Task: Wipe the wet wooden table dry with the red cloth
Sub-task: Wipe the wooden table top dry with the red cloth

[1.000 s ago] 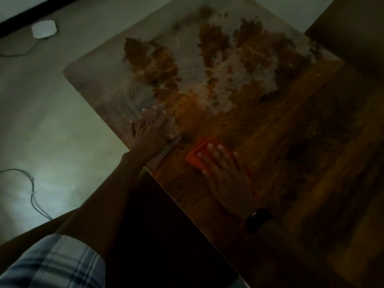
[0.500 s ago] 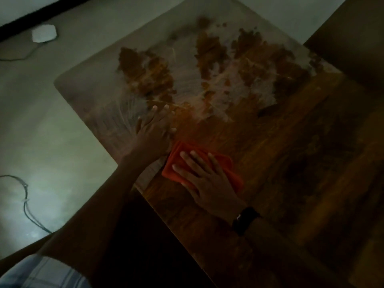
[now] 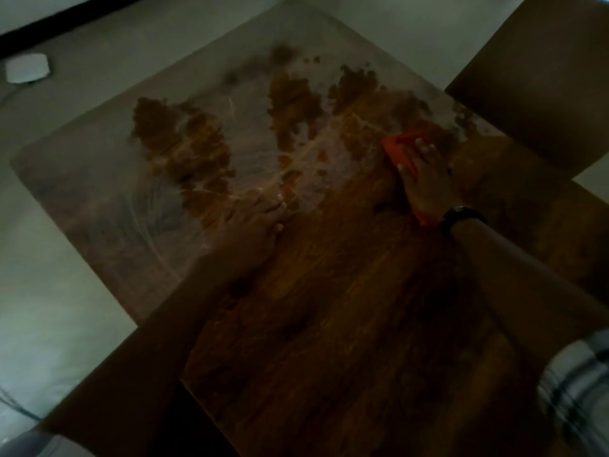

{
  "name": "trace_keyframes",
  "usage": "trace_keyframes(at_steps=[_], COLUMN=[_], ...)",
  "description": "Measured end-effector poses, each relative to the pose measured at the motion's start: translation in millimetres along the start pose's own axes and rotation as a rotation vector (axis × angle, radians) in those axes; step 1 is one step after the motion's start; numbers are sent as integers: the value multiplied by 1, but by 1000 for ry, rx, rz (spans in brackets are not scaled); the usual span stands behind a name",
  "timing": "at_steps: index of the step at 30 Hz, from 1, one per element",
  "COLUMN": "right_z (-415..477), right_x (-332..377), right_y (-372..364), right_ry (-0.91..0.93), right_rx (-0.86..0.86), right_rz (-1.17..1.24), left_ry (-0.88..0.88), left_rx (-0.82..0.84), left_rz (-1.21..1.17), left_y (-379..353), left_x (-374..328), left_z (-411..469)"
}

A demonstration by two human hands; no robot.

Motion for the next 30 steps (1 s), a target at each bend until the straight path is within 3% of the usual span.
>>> trace_keyframes(at_steps=[3,10,15,20,27,30], right_z=[-5,-115,-128,-41,81,73], right_x=[16,101,98,44,-43,-24], right_y=[-8,-69,-71,-26,29,21], right_ry=[10,393,587,341,-129,-96], right_rx=[5,-13,13,31,-69,-38], right_rz=[-15,-159,-153,-88,1,-11], left_ry=[36,104,141,148,-68,-80], left_rx=[-27,-105,-105,-123,-131,-111], left_rz=[-13,-141,-10,44,-21,32], left_y=[1,12,20,25,14,12], left_x=[-1,-11,-18,-29,-63,-70], left_z=[1,-4,12,43,87,102])
Point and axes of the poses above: each hand's wrist, its own z-axis towards the middle knuckle, its own y-axis out of the back of the hand, x = y × z, the point moved 3 cm from there along z, towards the middle knuckle, and after that the axes turned 2 degrees about x, right-handed, at the moved point
